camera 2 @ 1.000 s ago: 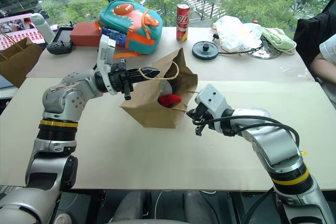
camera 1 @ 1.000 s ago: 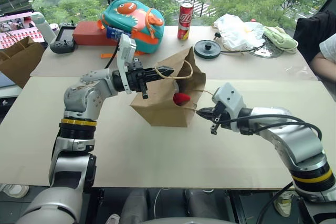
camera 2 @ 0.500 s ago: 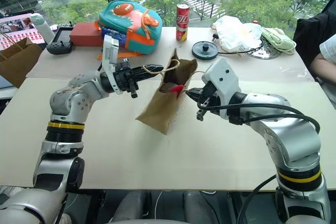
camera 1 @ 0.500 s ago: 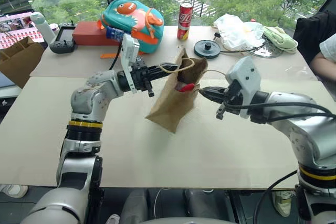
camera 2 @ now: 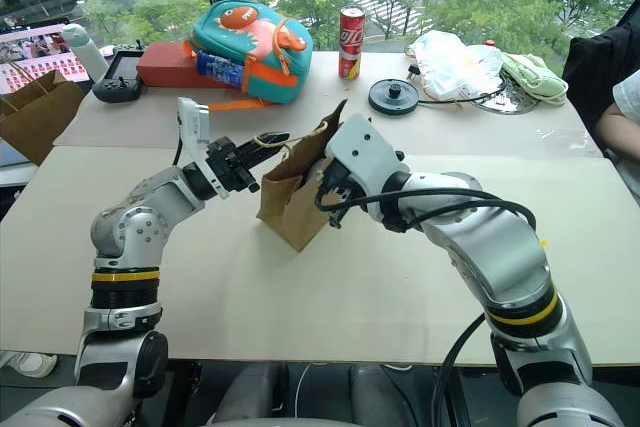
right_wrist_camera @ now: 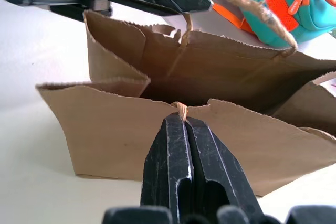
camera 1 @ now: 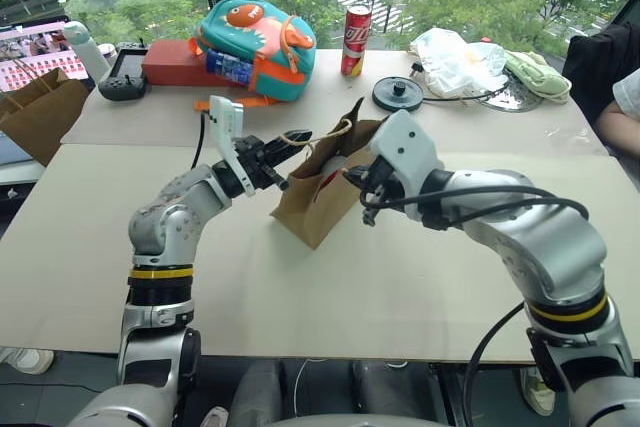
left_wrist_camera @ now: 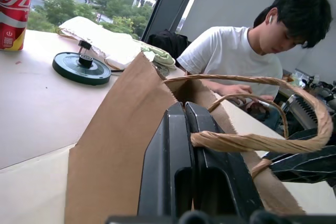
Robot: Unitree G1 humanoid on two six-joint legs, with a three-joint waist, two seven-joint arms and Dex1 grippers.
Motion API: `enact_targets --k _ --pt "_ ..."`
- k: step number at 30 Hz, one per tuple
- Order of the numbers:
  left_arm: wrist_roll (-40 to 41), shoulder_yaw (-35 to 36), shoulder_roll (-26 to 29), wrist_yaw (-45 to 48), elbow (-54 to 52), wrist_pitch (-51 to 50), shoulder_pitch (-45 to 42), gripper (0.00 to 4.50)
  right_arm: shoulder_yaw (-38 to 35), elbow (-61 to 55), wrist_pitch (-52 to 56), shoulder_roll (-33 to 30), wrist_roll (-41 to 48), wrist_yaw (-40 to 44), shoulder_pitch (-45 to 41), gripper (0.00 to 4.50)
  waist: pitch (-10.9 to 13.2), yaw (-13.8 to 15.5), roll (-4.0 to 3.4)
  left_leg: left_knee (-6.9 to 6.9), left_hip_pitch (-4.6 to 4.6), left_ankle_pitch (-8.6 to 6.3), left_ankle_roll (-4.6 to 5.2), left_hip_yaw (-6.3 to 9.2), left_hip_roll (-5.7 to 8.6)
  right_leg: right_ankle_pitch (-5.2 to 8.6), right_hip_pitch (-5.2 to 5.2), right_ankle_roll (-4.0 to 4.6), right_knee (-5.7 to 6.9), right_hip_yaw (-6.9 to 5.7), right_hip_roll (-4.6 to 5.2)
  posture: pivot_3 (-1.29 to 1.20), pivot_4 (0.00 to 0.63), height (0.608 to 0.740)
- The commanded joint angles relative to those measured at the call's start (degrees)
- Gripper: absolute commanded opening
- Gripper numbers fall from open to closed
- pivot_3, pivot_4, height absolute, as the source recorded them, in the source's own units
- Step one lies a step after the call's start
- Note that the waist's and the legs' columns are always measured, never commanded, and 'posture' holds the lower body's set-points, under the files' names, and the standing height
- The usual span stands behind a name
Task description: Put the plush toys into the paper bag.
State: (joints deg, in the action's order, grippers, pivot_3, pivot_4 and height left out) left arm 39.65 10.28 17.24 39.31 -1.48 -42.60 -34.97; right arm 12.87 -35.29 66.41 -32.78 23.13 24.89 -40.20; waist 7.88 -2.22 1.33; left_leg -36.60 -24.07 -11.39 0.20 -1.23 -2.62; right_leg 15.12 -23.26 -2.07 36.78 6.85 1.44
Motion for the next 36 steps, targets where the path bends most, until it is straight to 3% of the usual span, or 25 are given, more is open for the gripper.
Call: enact_targets --k 1,11,12,20,27,30,36 --pt "3.4 0.9 0.3 -0.8 -3.9 -2.1 0.3 0.76 -1.9 0.0 -0.5 1.1 -0.8 -1.0 -2.0 0.78 0.0 -0.1 0.0 0.0 0.0 0.0 0.0 0.0 0.0 0.0 0.0 0.0 0.01 0.0 0.0 0.0 0.15 0.733" --pt "8.7 2.5 1.6 -2.6 -6.4 -6.5 0.7 4.42 -7.1 1.0 -0.1 4.2 1.8 -1.0 -3.8 4.29 0.0 -0.2 0.0 0.0 0.01 0.0 0.0 0.0 -0.01 0.0 0.0 0.0 0.01 -0.01 -0.01 0.0 0.15 0.733" --pt "9.4 3.0 2.2 -2.8 -6.7 -7.2 0.4 4.49 -8.8 0.7 0.2 4.9 2.9 -0.7 -4.2 4.46 0.0 -0.2 0.0 0.0 0.01 0.0 0.0 0.01 -0.01 0.0 0.0 0.0 0.01 -0.02 -0.01 0.0 0.15 0.733" --pt "17.4 8.5 7.9 -4.9 -8.1 -12.7 -1.8 4.49 -23.7 -2.4 2.6 3.7 15.0 4.1 -5.4 4.46 0.0 -0.2 0.0 0.0 -0.01 0.0 0.0 0.04 -0.01 0.0 0.0 0.0 -0.01 -0.05 0.0 0.0 0.15 0.733" --pt "15.3 8.5 15.4 -0.4 -6.9 -12.3 7.0 4.49 -32.6 -5.7 1.2 -2.5 28.8 12.9 3.8 4.46 0.0 -0.4 0.0 0.14 0.04 0.0 0.0 0.01 -0.01 0.01 0.02 0.02 -0.08 -0.05 0.02 0.0 0.15 0.733" --pt "12.2 6.8 17.7 3.3 -6.6 -9.4 10.8 4.5 -34.0 -7.8 0.2 -4.4 35.2 16.0 8.2 3.85 0.0 -0.4 0.0 0.21 0.1 0.0 0.0 0.0 -0.03 0.07 0.01 0.11 -0.04 -0.06 -0.01 0.0 0.15 0.733" --pt "9.6 4.6 18.4 5.4 -7.0 -7.0 12.4 4.5 -30.0 -9.3 -2.2 -8.0 37.9 16.9 12.9 1.75 0.0 -0.2 0.02 0.21 0.17 0.0 -0.01 -0.02 -0.03 0.1 0.08 0.14 -0.05 -0.06 0.01 0.0 0.15 0.733"
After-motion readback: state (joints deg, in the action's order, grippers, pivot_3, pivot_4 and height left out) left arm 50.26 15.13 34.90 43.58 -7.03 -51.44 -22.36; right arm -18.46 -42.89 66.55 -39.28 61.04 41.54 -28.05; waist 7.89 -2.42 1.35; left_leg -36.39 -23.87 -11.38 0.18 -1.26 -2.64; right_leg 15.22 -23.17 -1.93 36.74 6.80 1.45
